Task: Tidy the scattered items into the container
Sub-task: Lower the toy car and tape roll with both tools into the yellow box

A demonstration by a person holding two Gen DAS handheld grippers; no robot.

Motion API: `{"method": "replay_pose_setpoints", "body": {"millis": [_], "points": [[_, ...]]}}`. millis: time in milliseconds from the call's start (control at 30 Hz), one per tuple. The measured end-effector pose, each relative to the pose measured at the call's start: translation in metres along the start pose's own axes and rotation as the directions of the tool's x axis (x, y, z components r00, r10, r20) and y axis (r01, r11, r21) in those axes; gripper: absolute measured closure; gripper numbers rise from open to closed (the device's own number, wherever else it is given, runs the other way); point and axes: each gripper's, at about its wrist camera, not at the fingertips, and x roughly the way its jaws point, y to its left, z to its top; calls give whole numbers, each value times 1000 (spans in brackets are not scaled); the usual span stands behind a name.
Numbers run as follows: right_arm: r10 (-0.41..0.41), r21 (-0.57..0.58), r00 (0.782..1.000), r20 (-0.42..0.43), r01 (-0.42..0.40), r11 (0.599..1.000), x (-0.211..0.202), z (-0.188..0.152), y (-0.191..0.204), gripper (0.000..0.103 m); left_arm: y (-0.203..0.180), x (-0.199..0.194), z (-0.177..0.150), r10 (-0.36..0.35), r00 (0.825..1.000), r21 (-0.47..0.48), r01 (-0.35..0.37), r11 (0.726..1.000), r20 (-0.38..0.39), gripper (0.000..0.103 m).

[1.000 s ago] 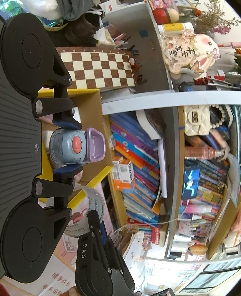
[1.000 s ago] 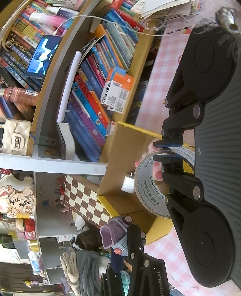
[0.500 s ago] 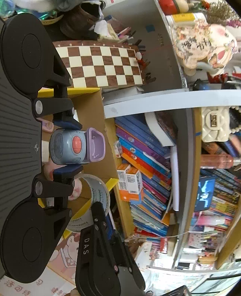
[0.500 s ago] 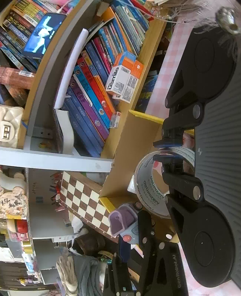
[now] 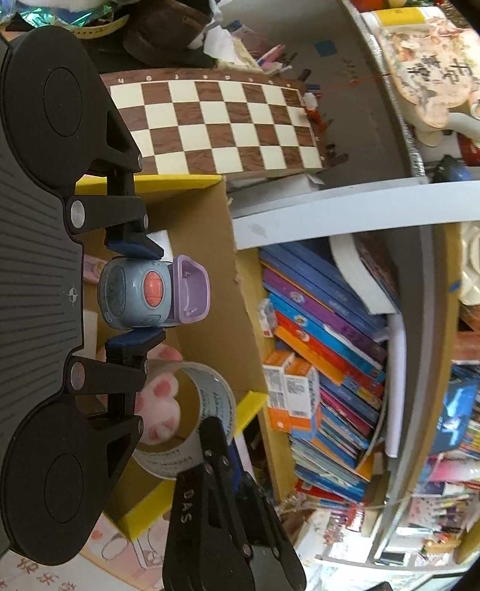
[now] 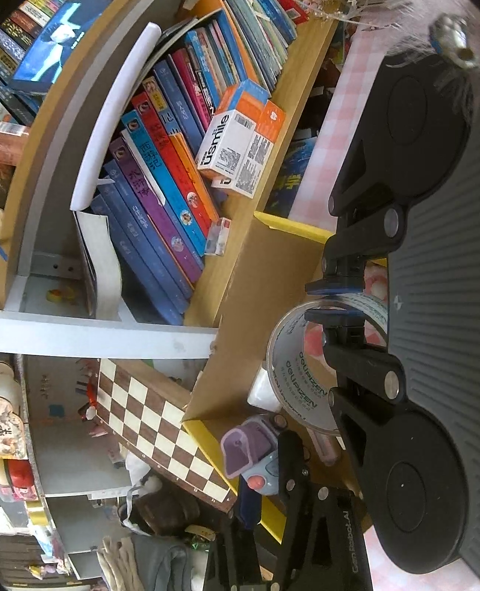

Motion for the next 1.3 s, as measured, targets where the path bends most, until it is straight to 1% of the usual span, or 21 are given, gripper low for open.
{"method": "replay_pose_setpoints", "body": {"millis": [200, 367, 600, 800, 967, 1167, 1300], "points": [[5, 2, 1000, -19, -5, 1000, 10, -2, -3, 95, 2, 15, 1, 0, 1000, 6, 0, 1000, -27, 64], [2, 12, 1000, -14, -2, 1000, 15, 2, -7, 95, 3, 27, 1, 1, 999, 12, -1, 1000, -53, 64], [-6, 20, 1000, 0, 6, 1000, 25, 14, -14, 95, 5, 33, 4, 5, 999, 28, -4, 1000, -50, 64], [6, -5, 1000, -11, -6, 1000, 39, 24, -15, 95, 6, 42, 6, -11, 996, 47, 15, 999, -87, 64], [23, -4, 999, -32, -23, 1000, 50, 27, -17, 95, 7, 49, 5, -22, 993, 43, 28, 999, -120, 64], [37, -14, 998, -45, -37, 999, 59, 29, -15, 95, 5, 53, 4, -16, 990, 48, 23, 999, -142, 64], [44, -27, 998, -50, -45, 999, 63, 32, -12, 95, 5, 54, 3, -25, 988, 41, 32, 999, -153, 64]]}}
